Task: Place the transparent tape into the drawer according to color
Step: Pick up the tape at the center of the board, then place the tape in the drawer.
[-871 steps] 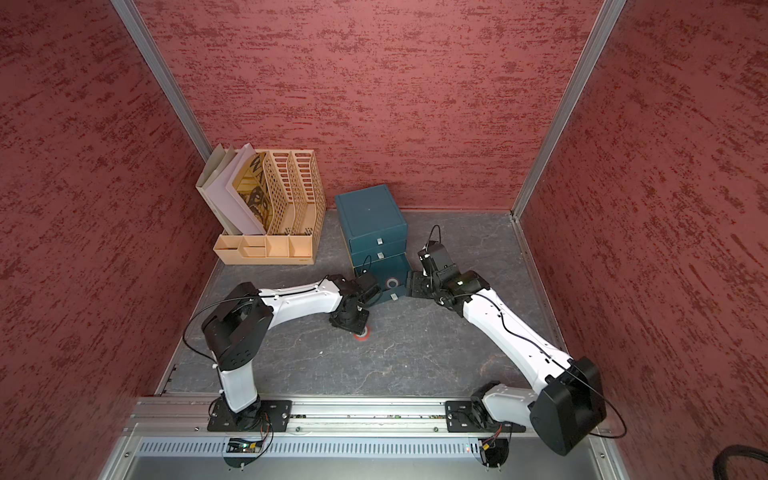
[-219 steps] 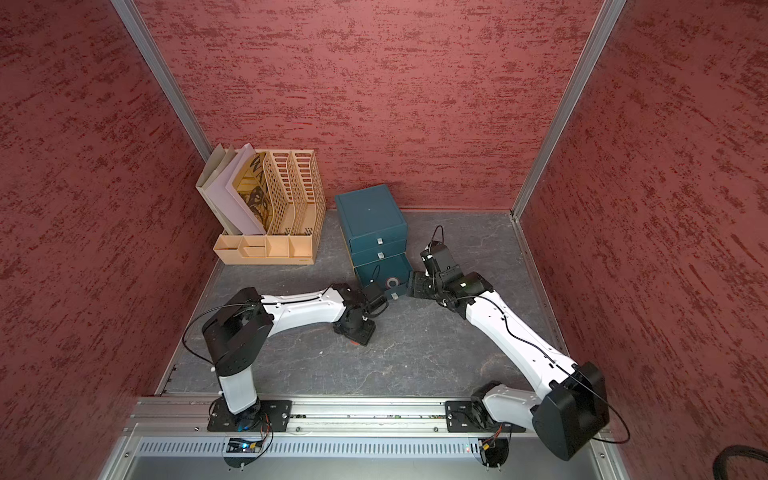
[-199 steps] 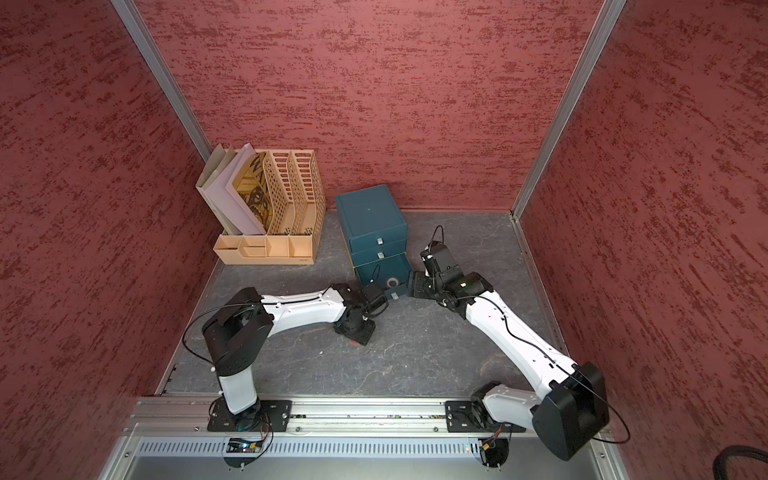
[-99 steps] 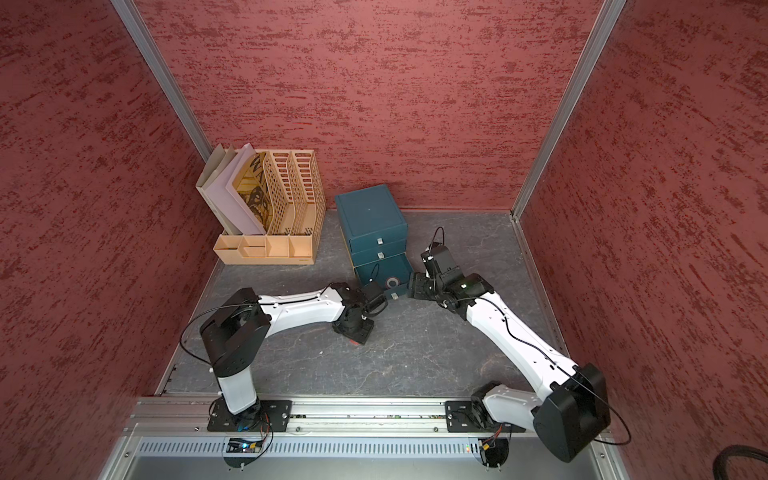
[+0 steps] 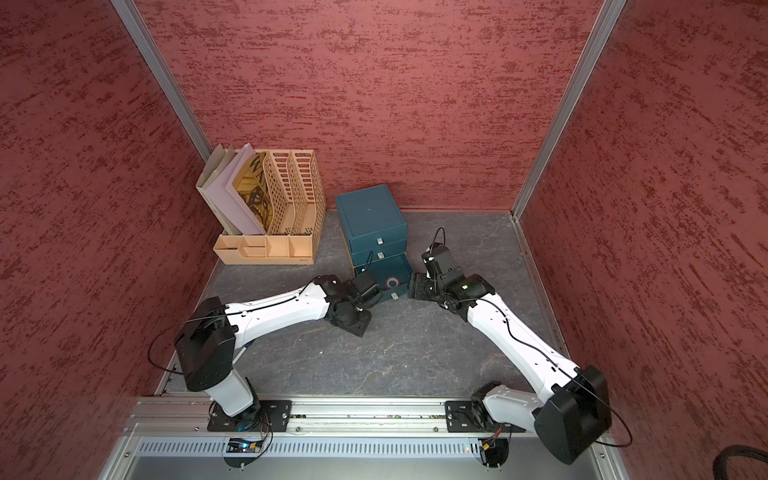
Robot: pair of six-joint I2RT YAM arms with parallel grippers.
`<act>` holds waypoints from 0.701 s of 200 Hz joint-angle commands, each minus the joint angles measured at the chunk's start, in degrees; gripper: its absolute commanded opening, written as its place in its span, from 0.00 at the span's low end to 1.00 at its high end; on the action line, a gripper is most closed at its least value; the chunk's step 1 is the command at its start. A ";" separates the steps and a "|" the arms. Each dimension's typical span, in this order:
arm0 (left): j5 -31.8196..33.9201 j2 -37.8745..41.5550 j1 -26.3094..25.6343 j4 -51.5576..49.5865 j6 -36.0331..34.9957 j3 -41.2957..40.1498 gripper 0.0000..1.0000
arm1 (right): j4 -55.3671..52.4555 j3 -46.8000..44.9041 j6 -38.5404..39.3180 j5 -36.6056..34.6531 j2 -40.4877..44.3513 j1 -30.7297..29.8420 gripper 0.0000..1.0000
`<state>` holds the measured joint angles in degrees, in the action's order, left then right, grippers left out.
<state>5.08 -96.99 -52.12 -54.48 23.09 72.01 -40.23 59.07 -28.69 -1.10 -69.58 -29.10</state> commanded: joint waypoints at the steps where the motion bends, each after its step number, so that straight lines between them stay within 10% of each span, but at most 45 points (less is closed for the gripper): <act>1: 1.56 1.71 0.34 -1.97 -0.62 3.44 0.50 | 0.15 -0.45 -0.49 -0.71 0.95 0.67 0.77; 140: 7.10 -11.54 5.43 2.25 -8.96 22.90 0.49 | -0.03 -1.05 -0.59 -1.27 2.43 0.90 0.78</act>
<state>9.69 -106.67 -47.18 -54.98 15.94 93.21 -40.29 58.24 -29.15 -1.30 -68.03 -29.06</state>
